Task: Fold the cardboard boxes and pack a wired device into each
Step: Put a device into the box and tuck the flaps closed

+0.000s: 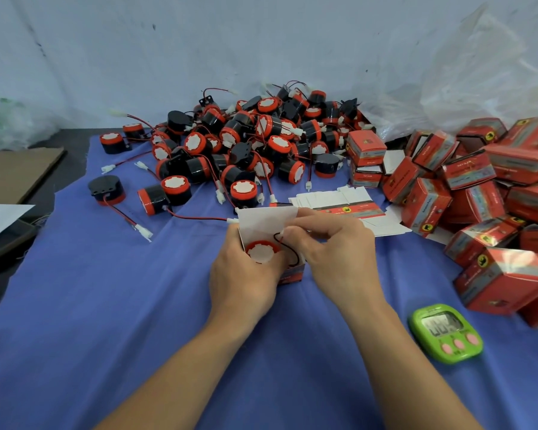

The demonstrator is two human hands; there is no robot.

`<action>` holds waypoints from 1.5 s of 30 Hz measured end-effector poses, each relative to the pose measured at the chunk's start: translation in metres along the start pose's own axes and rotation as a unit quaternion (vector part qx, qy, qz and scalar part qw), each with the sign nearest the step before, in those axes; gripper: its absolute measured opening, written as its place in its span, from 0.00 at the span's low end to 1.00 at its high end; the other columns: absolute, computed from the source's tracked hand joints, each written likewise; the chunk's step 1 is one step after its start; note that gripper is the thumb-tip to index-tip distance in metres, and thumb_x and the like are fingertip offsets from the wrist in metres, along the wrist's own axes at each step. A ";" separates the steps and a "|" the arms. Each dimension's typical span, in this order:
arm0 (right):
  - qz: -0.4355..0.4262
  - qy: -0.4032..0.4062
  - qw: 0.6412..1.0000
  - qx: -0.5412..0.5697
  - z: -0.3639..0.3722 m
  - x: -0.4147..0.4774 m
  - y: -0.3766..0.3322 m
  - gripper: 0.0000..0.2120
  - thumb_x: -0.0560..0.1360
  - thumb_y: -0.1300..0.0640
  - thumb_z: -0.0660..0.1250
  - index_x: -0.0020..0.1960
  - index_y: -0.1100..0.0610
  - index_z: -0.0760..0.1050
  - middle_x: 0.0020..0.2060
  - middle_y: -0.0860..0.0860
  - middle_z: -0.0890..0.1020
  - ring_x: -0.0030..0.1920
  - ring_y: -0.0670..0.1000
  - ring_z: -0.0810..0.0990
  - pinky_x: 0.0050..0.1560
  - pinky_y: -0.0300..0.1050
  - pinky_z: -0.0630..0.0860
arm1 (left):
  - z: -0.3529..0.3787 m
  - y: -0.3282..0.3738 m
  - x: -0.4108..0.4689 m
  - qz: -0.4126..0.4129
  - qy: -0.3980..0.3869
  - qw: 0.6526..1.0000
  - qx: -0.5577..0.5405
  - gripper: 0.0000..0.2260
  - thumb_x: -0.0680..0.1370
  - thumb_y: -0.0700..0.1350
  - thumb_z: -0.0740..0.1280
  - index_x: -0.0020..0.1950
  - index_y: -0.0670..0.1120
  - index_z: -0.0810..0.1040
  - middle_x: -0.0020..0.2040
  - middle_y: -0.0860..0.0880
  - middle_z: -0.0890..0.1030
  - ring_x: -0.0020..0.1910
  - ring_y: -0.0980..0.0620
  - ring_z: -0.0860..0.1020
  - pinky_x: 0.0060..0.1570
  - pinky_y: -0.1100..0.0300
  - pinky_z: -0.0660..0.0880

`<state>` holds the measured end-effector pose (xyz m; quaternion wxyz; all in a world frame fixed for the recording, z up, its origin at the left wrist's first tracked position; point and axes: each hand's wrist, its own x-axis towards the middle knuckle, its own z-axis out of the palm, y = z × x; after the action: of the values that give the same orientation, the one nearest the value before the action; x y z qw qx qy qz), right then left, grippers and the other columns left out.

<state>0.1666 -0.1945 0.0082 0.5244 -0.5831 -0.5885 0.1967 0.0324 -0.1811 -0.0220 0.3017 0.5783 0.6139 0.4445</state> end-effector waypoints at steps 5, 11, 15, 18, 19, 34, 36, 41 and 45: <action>-0.036 -0.032 0.991 -0.128 -0.003 0.005 0.004 0.07 0.73 0.59 0.77 0.47 0.47 0.89 0.66 0.43 0.81 0.68 0.42 0.71 0.63 0.28 0.65 | 0.002 -0.004 0.003 0.001 -0.003 1.000 -0.010 0.23 0.70 0.60 0.76 0.62 0.58 0.73 0.52 0.60 0.81 0.51 0.56 0.80 0.46 0.55 0.80; -0.068 -0.069 0.944 -0.315 0.000 -0.001 -0.013 0.06 0.77 0.52 0.72 0.47 0.44 0.88 0.74 0.43 0.74 0.75 0.47 0.66 0.52 0.47 0.73 | 0.001 -0.007 0.005 -0.007 -0.016 0.999 -0.037 0.16 0.72 0.55 0.73 0.57 0.61 0.73 0.47 0.64 0.81 0.49 0.68 0.78 0.35 0.71 0.73; -0.068 -0.101 0.908 -0.401 0.005 -0.007 -0.024 0.11 0.79 0.50 0.65 0.48 0.44 0.87 0.81 0.48 0.63 0.80 0.52 0.58 0.66 0.51 0.67 | 0.002 -0.006 0.006 -0.039 -0.026 0.997 -0.067 0.12 0.68 0.54 0.67 0.51 0.57 0.76 0.45 0.58 0.84 0.42 0.58 0.82 0.41 0.50 0.82; -0.039 -0.137 0.886 -0.442 0.005 -0.011 -0.031 0.12 0.79 0.51 0.62 0.53 0.43 0.84 0.84 0.49 0.48 0.83 0.53 0.45 0.70 0.52 0.61 | 0.002 -0.006 0.004 -0.032 -0.032 0.998 -0.051 0.09 0.72 0.55 0.67 0.51 0.56 0.75 0.44 0.54 0.84 0.42 0.56 0.80 0.44 0.45 0.81; -0.034 -0.143 0.881 -0.449 0.005 -0.012 -0.034 0.13 0.78 0.51 0.61 0.55 0.42 0.83 0.84 0.49 0.44 0.83 0.53 0.41 0.71 0.52 0.60 | 0.002 -0.006 0.004 -0.027 -0.031 0.998 -0.047 0.08 0.73 0.54 0.68 0.51 0.57 0.75 0.44 0.55 0.84 0.42 0.57 0.80 0.42 0.47 0.81; 0.082 -0.277 0.862 -0.417 -0.011 -0.019 -0.022 0.12 0.77 0.53 0.63 0.60 0.46 0.75 0.54 0.45 0.76 0.49 0.53 0.73 0.33 0.45 0.61 | 0.002 -0.011 0.012 0.012 -0.030 0.999 -0.042 0.16 0.76 0.44 0.71 0.54 0.65 0.75 0.47 0.71 0.81 0.47 0.69 0.78 0.38 0.75 0.72; 0.080 -0.272 0.863 -0.419 -0.014 -0.017 -0.023 0.13 0.77 0.55 0.63 0.60 0.44 0.75 0.43 0.44 0.76 0.43 0.52 0.71 0.30 0.43 0.59 | 0.002 -0.011 0.011 0.007 -0.028 0.999 -0.039 0.15 0.76 0.45 0.71 0.53 0.65 0.74 0.46 0.68 0.82 0.46 0.67 0.79 0.37 0.73 0.73; 0.075 -0.270 0.876 -0.392 -0.011 -0.016 -0.018 0.12 0.76 0.57 0.64 0.57 0.47 0.76 0.42 0.45 0.76 0.41 0.52 0.71 0.29 0.41 0.60 | 0.002 -0.004 0.001 0.055 0.017 0.998 -0.019 0.26 0.72 0.49 0.73 0.66 0.65 0.70 0.55 0.65 0.81 0.53 0.62 0.79 0.46 0.69 0.75; 0.091 -0.290 0.887 -0.349 -0.013 -0.007 -0.010 0.07 0.77 0.59 0.63 0.50 0.50 0.78 0.46 0.50 0.82 0.44 0.54 0.77 0.32 0.43 0.69 | 0.006 0.003 -0.008 0.163 0.054 0.984 0.051 0.41 0.67 0.49 0.79 0.75 0.62 0.62 0.70 0.59 0.74 0.65 0.58 0.72 0.64 0.55 0.73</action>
<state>0.1714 -0.2078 0.0191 0.0729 -0.6965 -0.6891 0.1863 0.0406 -0.1880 -0.0231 0.1619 0.6606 0.5485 0.4863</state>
